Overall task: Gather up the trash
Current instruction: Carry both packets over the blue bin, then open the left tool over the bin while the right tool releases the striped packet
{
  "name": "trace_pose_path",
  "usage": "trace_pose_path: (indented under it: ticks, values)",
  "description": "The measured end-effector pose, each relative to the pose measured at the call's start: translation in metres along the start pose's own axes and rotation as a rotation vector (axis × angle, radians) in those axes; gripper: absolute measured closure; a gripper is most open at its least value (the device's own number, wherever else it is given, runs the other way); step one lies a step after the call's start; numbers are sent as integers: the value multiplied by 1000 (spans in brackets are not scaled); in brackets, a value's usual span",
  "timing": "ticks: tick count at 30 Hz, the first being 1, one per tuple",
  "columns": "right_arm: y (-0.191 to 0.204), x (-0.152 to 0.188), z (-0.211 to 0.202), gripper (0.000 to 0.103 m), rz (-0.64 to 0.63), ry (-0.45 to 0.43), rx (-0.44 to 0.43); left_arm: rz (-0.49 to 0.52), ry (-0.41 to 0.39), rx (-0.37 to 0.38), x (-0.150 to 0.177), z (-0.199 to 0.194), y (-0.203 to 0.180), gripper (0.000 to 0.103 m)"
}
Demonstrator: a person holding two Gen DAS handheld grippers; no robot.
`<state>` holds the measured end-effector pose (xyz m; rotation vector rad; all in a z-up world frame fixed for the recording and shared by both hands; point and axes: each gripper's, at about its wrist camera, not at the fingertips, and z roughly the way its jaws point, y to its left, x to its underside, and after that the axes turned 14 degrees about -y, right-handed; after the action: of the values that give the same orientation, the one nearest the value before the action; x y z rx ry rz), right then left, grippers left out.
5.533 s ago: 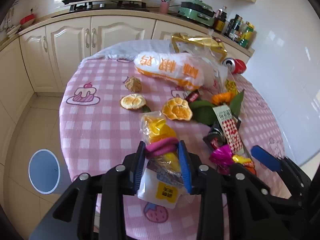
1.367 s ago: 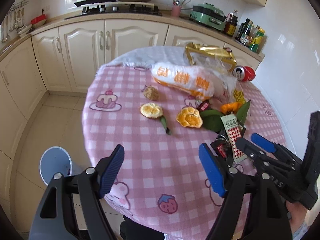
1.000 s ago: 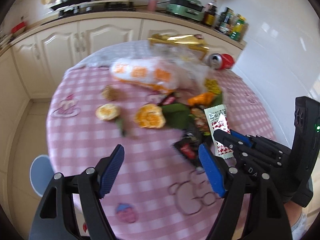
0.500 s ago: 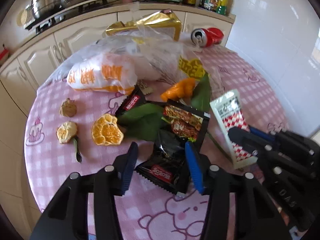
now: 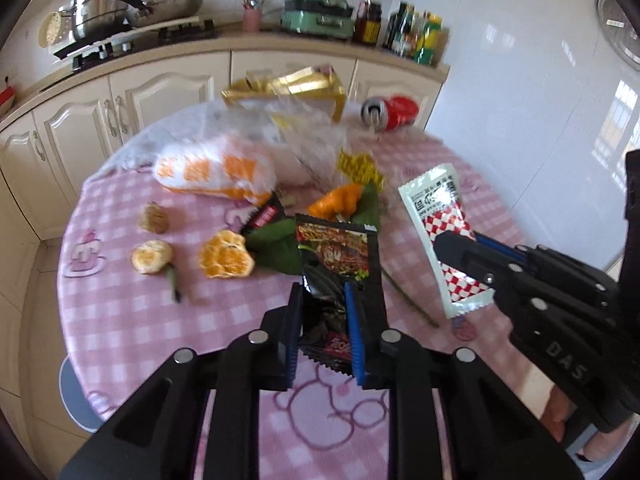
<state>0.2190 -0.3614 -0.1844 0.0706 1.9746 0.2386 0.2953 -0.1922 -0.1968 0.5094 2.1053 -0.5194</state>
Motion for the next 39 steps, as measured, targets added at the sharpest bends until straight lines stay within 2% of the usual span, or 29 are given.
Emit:
trace_pose_path:
  ticks: [6,12,15,20,23,27,29,34,36,39]
  values:
    - [49,-15,-2,95,-55,-28,-69,-53,-95,-32,-9,-52,35,83]
    - [132,-20,27,95,-109,-5,-214,-139,-152,-130,1,-105,111,84]
    - [187,-13,55,95,-140,34,-305,-208,-171,-212,13,-130,166,84]
    - [293,15,117,95,-208,126,-451,-326,-163,-417,47,-166,270,84]
    - [348,40,160,95,-235,196,-506,-393,-130,-542,72,-176,338,84]
    - [406,76,212,95,-262,291,-549,-435,-77,-653,96,-174,407,84]
    - [430,95,240,95,-271,333,-558,-455,-49,-677,106,-167,434,84]
    - [461,123,288,95,-282,403,-552,-499,-14,-701,125,-148,489,83]
    - [469,131,301,95,-277,419,-549,-512,-19,-724,128,-142,501,80]
    - [477,143,312,95,-278,436,-539,-523,-43,-792,136,-139,517,58]
